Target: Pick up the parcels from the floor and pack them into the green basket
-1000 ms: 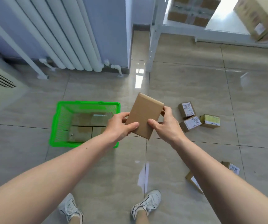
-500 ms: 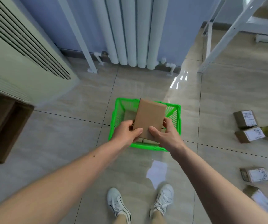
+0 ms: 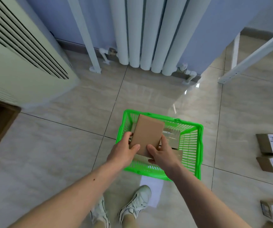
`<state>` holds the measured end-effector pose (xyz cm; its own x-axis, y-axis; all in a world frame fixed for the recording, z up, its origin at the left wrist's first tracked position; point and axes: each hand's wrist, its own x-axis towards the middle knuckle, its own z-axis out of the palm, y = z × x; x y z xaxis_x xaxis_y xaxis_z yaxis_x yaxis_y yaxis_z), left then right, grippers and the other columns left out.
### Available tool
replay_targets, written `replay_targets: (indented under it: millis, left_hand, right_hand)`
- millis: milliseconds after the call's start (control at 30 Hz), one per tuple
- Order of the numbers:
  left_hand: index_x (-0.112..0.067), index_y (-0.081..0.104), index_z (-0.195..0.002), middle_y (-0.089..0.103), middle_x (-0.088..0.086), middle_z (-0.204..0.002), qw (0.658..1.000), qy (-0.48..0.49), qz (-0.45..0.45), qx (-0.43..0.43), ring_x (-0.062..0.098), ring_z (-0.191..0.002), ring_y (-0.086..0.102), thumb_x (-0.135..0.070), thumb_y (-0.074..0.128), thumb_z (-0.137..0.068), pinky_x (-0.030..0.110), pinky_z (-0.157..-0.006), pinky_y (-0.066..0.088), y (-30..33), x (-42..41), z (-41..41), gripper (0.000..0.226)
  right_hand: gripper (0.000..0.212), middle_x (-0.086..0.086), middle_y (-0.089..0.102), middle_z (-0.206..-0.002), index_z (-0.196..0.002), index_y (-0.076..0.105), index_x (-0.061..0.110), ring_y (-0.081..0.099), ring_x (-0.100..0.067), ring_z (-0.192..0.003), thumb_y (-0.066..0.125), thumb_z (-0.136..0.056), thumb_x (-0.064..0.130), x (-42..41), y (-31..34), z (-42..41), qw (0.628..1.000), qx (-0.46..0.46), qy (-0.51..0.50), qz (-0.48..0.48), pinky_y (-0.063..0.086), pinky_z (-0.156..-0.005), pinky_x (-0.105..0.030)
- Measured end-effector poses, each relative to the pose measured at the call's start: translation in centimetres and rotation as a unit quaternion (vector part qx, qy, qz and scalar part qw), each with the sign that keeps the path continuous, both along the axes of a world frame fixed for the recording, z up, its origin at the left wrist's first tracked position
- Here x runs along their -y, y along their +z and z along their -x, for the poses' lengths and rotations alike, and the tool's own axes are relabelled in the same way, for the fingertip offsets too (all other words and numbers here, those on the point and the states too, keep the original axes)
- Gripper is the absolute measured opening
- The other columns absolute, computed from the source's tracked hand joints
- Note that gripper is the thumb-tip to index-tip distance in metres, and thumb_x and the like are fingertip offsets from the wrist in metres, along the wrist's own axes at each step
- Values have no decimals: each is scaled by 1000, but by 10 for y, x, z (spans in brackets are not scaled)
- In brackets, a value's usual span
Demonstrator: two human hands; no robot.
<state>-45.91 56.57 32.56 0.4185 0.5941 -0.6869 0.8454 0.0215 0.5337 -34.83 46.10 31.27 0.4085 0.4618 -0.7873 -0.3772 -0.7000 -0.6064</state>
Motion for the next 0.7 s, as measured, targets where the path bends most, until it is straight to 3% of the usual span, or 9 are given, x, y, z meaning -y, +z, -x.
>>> replay_targets:
  millis: [133,233,367,533,700]
  left_hand:
    - [-27,54,-127,59,8,-121,994,-45,-73,-66,30,-117,52,-39,64,-86,40,-95,47,-47,-25,-2,44]
    - [-19,63,-118,65,8,-112,988,-70,-111,-76,30,-113,56,-33,71,-81,38,-91,47,-83,-44,-10,40]
    - [-33,33,-145,65,4,-115,981,-135,-115,-77,26,-110,61,-27,71,-82,38,-90,49,-130,-60,-22,74]
    - [-22,26,-149,51,7,-132,961,-220,-124,-112,30,-122,53,-29,58,-93,39,-97,46,-190,-72,-38,66]
    - [-22,24,-150,48,11,-132,948,-263,-114,-138,31,-116,57,-25,53,-95,40,-92,47,-226,-80,-48,62]
  right_hand:
    - [54,-11,61,-123,-141,33,23,65,-29,-103,58,-95,11,-24,-52,4,999,7,15,31,58,-85,-50]
    - [68,-5,61,-120,-147,29,28,64,-34,-109,60,-87,22,-41,-89,5,997,39,42,54,54,-93,-56]
    - [81,-3,62,-122,-147,28,34,65,-33,-109,57,-72,36,-52,-151,0,995,44,35,81,53,-94,-56]
    - [79,-1,59,-116,-150,27,25,61,-26,-99,60,-78,27,-68,-217,-6,993,45,57,90,53,-93,-55]
    - [75,-5,57,-138,-156,18,24,59,-29,-121,55,-92,9,-85,-252,-12,992,58,67,92,48,-101,-38]
